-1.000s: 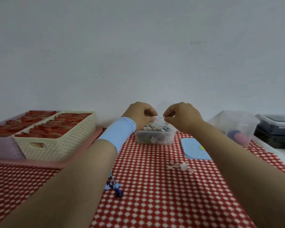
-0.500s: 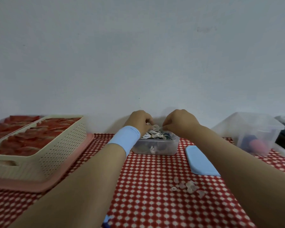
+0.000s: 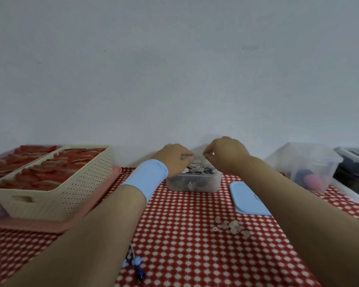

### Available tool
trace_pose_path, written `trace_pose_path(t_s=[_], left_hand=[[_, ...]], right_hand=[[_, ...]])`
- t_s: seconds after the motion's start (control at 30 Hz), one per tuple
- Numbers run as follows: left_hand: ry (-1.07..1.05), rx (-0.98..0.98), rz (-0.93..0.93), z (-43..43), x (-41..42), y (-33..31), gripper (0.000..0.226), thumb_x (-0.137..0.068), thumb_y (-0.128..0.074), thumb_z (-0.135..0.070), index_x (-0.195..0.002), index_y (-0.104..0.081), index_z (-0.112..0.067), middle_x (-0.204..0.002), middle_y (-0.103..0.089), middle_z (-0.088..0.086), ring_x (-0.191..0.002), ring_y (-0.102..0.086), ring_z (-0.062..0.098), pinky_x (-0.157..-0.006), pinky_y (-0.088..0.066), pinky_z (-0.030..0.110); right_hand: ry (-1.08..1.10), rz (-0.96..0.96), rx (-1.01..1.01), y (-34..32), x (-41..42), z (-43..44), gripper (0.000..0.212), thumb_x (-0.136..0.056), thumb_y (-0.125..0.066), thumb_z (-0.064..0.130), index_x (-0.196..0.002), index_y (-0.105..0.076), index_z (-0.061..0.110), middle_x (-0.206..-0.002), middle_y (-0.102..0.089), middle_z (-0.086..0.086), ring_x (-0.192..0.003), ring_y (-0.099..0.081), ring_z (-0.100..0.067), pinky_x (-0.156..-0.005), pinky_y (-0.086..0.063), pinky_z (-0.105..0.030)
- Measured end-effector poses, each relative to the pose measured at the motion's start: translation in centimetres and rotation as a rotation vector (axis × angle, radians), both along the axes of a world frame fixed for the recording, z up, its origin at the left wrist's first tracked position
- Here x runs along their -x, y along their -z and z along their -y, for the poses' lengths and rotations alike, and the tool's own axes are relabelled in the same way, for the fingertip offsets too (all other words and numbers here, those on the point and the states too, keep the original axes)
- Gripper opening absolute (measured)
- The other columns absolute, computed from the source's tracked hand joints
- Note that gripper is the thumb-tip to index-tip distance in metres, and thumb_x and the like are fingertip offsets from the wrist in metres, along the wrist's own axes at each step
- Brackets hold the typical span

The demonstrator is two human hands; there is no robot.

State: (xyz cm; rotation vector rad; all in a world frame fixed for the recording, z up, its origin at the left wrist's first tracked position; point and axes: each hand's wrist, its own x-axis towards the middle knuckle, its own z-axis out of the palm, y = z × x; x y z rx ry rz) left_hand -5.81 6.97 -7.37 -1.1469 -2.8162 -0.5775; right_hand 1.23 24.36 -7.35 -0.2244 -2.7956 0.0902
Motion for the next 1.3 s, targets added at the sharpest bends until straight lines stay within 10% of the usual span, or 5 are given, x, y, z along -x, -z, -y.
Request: trace_pose_path(t_s=[0.27, 0.57, 0.73, 0.97, 1.3], left_hand=[[-0.079, 0.026, -0.008, 6.9, -3.5, 0.5, 0.027, -0.097, -0.046, -0.016, -0.112, -0.066, -0.027, -0.117, -0.066, 0.001, -0.095, -0.057, 0.017, -0.084, -0.042, 0.028], [-0.149, 0.132, 0.068, 16.1, -6.6, 2.5, 0.031, -0.097, -0.051, -0.018, -0.119, -0.068, -0.031, -0.125, -0.065, -0.005, -0.108, -0.061, 0.016, -0.093, -0.046, 0.028], [-0.18, 0.123, 0.142, 18.7, -8.0, 2.7, 0.032, -0.096, -0.055, -0.037, -0.091, -0.076, -0.013, -0.096, -0.07, 0.01, -0.077, -0.057, 0.018, -0.071, -0.046, 0.031], [-0.156, -0.017, 0.145, 20.1, -9.2, 1.5, 0.029, -0.087, -0.07, -0.04, -0.112, -0.073, -0.027, -0.113, -0.066, -0.011, -0.098, -0.055, 0.004, -0.079, -0.039, 0.018], [-0.204, -0.241, 0.263, 18.0, -10.5, -0.2, 0.05, -0.101, -0.034, -0.054, -0.125, -0.062, -0.019, -0.116, -0.065, -0.005, -0.108, -0.058, 0.015, -0.097, -0.039, 0.031]], right_hand=[[-0.274, 0.13, 0.329, -1.5, -3.9, 9.7, 0.016, -0.092, -0.064, 0.031, -0.097, -0.08, 0.03, -0.081, -0.071, 0.013, -0.075, -0.063, -0.007, -0.065, -0.051, -0.026], [-0.273, 0.46, 0.328, 2.1, -5.4, 18.5, 0.027, -0.087, -0.073, 0.041, -0.085, -0.079, 0.015, -0.076, -0.075, -0.002, -0.064, -0.073, -0.016, -0.074, -0.062, -0.034], [-0.199, 0.42, 0.243, 3.8, -5.1, 20.9, 0.037, -0.086, -0.072, 0.046, -0.092, -0.076, 0.011, -0.08, -0.067, -0.006, -0.076, -0.061, -0.02, -0.074, -0.053, -0.036], [-0.284, 0.316, 0.727, 3.2, -5.9, 19.7, 0.008, -0.079, -0.084, 0.026, -0.076, -0.076, 0.025, -0.082, -0.075, 0.005, -0.081, -0.068, -0.011, -0.08, -0.059, -0.029], [-0.319, 0.119, 1.276, 1.9, -7.4, 17.2, 0.016, -0.095, -0.067, 0.017, -0.096, -0.074, 0.003, -0.084, -0.072, -0.011, -0.077, -0.069, -0.023, -0.06, -0.057, -0.029]])
